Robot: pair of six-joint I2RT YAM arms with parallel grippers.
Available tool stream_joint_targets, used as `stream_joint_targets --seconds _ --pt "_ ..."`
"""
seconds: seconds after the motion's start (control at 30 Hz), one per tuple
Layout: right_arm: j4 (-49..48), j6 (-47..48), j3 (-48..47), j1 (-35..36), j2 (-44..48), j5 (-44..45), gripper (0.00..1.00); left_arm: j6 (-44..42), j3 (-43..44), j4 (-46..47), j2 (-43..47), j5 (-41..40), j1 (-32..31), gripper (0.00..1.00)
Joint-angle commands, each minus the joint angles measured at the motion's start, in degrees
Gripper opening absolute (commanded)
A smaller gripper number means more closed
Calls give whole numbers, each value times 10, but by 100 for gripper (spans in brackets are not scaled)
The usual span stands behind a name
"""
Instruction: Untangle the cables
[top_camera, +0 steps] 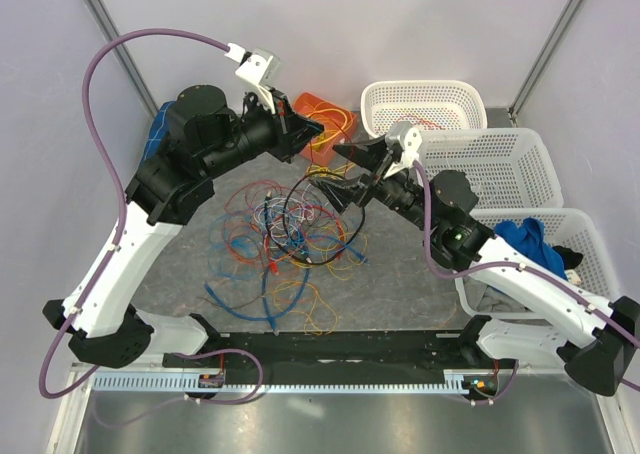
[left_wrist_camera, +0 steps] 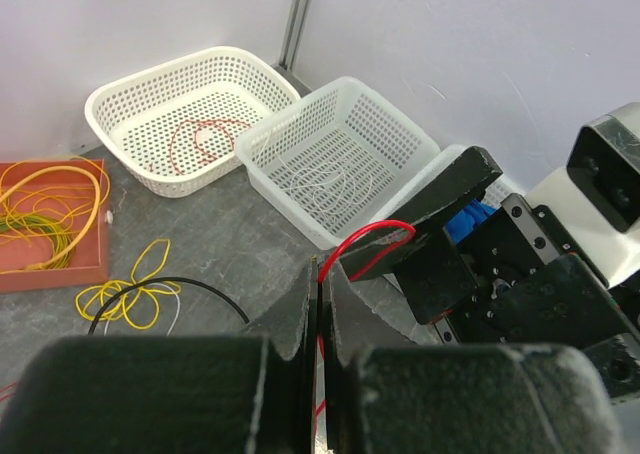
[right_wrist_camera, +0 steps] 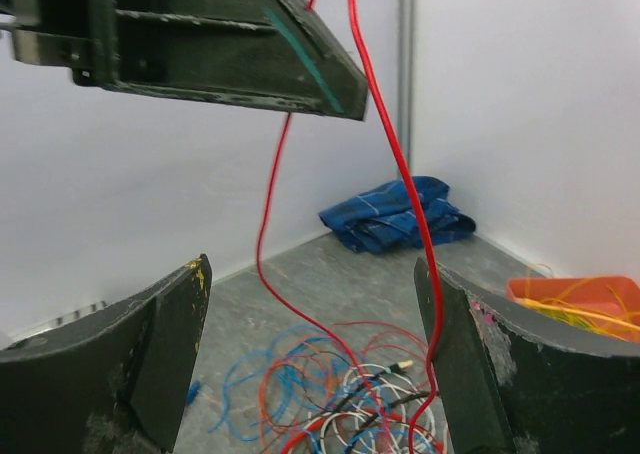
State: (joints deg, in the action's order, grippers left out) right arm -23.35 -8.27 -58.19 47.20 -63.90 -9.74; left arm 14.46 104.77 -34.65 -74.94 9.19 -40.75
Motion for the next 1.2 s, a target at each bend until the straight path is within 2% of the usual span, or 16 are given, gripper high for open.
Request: stream_joint_targets --seconds 0.0,0.27,0.4,0.5,0.53,0.6,0.63,0.73,0.87,0.93,0.97,1.03,1.07,1.17 --pt "-45 -33 -20 2 -8 -53 91 -3 3 5 5 22 0 2" --pt "-78 -75 -49 7 -52 -55 88 25 -11 31 -1 32 0 2" --pt "-74 -88 -60 15 -76 -27 79 40 -25 45 1 36 -1 2" --pt "-71 -97 -57 18 -81 6 60 48 -39 56 4 38 -1 2" --pt "-70 -102 -57 18 -83 18 46 49 -42 57 7 38 -2 2" --pt "-63 -107 -57 19 -83 31 30 50 -52 63 10 37 -2 2" --pt "-61 -112 -56 20 -82 38 16 49 -55 64 13 35 -2 2" --pt "-53 -119 -46 20 -70 62 1 44 -62 65 20 17 -2 2" --pt "0 -117 -39 21 -49 110 0 39 -80 69 41 -36 -2 2" --pt "29 -112 -46 20 -40 146 0 39 -87 72 48 -50 -2 5" --pt "63 -107 -58 20 -39 160 0 38 -95 77 51 -62 -1 12" --pt "95 -100 -72 20 -39 202 0 37 -105 81 65 -82 -2 20" --pt "128 -97 -87 20 -41 218 0 37 -117 85 69 -89 -1 32" --pt "176 -94 -115 15 -47 252 0 38 -143 95 89 -126 -1 42"
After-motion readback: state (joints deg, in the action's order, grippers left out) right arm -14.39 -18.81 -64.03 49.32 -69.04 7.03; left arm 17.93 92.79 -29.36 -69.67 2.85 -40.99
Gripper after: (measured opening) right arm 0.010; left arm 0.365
